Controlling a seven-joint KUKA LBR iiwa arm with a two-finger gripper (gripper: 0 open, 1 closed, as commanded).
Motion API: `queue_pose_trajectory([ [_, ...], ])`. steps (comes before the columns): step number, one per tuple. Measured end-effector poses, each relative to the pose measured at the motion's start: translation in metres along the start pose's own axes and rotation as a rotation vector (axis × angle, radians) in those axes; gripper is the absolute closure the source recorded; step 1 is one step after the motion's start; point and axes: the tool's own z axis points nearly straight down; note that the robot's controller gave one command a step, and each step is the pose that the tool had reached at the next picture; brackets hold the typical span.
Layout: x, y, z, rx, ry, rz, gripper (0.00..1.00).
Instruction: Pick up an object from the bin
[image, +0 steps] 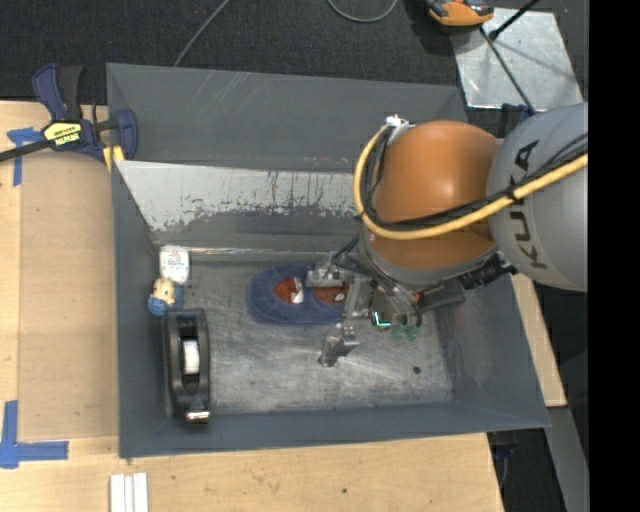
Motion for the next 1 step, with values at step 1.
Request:
queue_pose_trajectory([
  [1,-0.1027,-0.0029,0.1472,-0.002,-0.012,-0.091,0.00],
])
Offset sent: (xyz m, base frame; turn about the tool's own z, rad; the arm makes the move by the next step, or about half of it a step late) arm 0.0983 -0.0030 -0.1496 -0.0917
